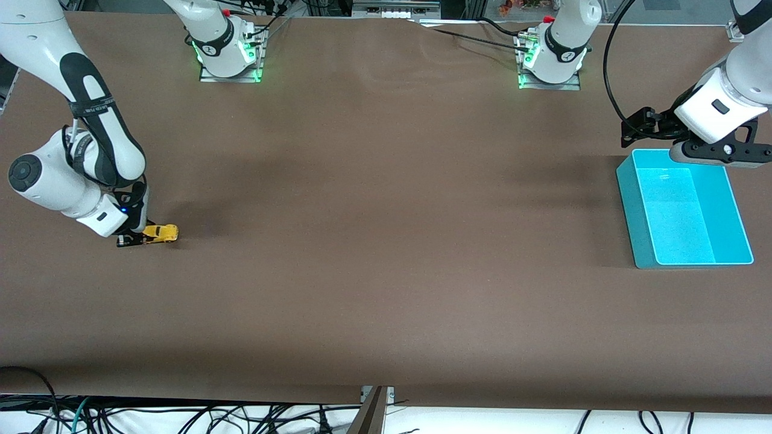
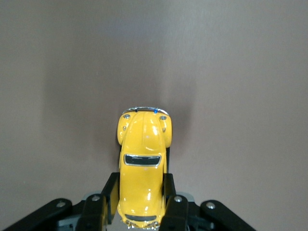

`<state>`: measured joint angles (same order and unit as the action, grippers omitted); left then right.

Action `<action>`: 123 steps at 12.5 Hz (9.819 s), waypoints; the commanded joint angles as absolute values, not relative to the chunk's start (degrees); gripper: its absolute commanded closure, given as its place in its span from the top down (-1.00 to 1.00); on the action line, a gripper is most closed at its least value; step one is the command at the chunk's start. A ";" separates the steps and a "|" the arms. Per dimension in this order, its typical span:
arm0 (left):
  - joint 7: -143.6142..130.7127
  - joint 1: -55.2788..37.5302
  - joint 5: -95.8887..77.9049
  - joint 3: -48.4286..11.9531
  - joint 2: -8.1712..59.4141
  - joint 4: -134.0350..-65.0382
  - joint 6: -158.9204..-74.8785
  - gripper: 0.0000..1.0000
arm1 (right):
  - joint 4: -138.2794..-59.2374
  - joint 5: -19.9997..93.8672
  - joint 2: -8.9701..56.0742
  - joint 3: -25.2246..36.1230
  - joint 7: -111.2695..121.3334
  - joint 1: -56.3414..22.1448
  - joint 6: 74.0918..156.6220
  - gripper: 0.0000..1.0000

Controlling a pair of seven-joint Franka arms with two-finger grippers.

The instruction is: Wind and store yellow beetle car

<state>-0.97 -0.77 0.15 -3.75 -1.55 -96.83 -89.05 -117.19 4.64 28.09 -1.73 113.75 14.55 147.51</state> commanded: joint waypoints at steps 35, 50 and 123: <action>10.34 -1.06 0.88 -3.96 4.47 -95.80 -87.54 1.00 | -99.76 1.58 -2.81 -4.31 11.09 2.64 94.75 1.00; 72.74 6.85 7.12 -3.87 10.09 -127.08 -127.42 1.00 | -97.21 -1.41 -2.38 -4.04 2.81 0.44 91.85 1.00; 11.76 0.00 0.28 -3.88 -0.34 -95.86 -93.76 1.00 | -93.16 -0.26 0.18 -4.04 -0.44 -1.05 90.26 1.00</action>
